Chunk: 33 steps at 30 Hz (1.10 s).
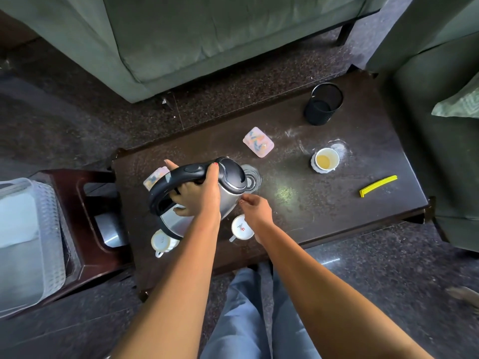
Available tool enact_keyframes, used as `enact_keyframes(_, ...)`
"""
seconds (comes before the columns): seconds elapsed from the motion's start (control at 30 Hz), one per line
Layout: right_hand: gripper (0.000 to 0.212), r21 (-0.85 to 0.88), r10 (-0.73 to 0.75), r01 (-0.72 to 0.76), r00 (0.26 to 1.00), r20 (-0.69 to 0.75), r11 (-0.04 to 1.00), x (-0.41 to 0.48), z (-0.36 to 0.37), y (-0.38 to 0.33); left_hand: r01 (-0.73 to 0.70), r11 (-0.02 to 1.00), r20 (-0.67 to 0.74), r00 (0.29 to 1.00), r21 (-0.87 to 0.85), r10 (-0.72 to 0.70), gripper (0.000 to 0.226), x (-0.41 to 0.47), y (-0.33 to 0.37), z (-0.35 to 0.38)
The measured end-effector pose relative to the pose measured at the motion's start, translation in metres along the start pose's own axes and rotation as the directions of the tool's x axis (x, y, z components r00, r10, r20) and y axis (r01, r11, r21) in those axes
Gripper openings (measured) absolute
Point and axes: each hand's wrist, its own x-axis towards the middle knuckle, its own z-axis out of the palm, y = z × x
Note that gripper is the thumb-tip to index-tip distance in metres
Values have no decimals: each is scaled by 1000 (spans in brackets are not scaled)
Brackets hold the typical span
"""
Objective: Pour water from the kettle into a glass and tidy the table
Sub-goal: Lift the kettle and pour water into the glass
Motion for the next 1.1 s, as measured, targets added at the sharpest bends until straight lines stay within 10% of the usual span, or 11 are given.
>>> enact_keyframes(1.1, 30, -49, -23, 25, 998, 51, 998, 7, -4, 0, -20, 991, 19, 1000, 133, 18, 98, -11, 24, 12)
